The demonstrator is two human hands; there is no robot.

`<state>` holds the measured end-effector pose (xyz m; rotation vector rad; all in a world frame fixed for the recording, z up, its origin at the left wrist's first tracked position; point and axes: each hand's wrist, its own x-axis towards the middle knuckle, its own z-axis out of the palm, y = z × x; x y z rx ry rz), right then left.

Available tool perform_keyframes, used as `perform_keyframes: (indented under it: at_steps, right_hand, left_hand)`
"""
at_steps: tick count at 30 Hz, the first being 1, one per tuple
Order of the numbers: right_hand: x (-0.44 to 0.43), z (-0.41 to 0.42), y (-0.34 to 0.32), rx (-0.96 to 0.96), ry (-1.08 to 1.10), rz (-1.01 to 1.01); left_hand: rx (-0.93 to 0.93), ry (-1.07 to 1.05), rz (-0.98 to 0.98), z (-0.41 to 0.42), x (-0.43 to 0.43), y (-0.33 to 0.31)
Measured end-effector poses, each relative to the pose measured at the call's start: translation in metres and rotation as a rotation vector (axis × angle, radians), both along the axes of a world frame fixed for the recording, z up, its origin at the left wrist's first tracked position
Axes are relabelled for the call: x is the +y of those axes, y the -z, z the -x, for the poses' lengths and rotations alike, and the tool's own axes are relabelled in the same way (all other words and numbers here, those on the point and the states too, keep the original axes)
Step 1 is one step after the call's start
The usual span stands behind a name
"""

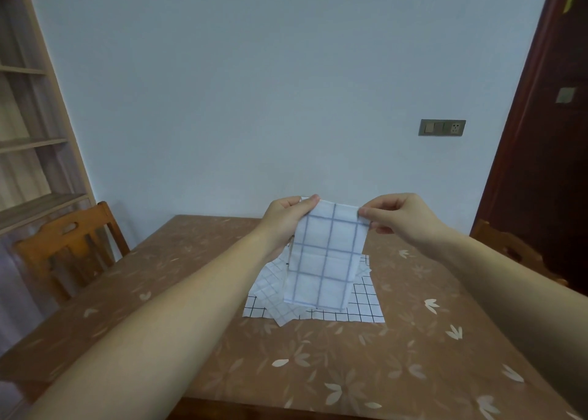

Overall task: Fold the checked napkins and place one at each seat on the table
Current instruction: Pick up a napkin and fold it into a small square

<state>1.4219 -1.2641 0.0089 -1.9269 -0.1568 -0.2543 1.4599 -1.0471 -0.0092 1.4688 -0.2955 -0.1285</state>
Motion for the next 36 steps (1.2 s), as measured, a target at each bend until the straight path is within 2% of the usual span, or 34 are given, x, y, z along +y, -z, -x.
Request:
perform_keyframes:
  at_steps: [3, 6, 9, 14, 19, 27, 31, 36]
  right_hand:
    - [-0.003, 0.001, -0.001, 0.001, -0.011, 0.055]
    - [-0.001, 0.002, -0.002, 0.010, -0.047, 0.138]
    - [0.006, 0.000, 0.000, 0.009, -0.075, 0.125]
    - [0.006, -0.003, 0.007, 0.085, -0.111, 0.085]
    - [0.012, 0.003, 0.006, 0.124, -0.218, 0.098]
    - [0.013, 0.007, 0.002, 0.101, -0.224, 0.162]
    - [0.015, 0.007, 0.002, 0.118, -0.225, 0.041]
    - [0.009, 0.008, 0.006, 0.153, -0.242, 0.071]
  left_hand:
    - [-0.068, 0.030, -0.168, -0.002, 0.006, 0.000]
    - [-0.213, 0.074, -0.431, -0.003, 0.009, -0.007]
    - [-0.344, 0.124, -0.654, 0.002, 0.002, -0.014]
    - [-0.381, 0.041, -0.590, -0.002, -0.001, -0.016]
    - [-0.484, 0.034, -0.762, 0.003, -0.010, -0.017]
    - [-0.638, -0.051, -0.691, 0.000, -0.020, -0.021]
    - [-0.648, -0.106, -0.643, 0.001, -0.022, -0.022]
    - [-0.653, -0.213, -0.559, -0.005, -0.017, -0.029]
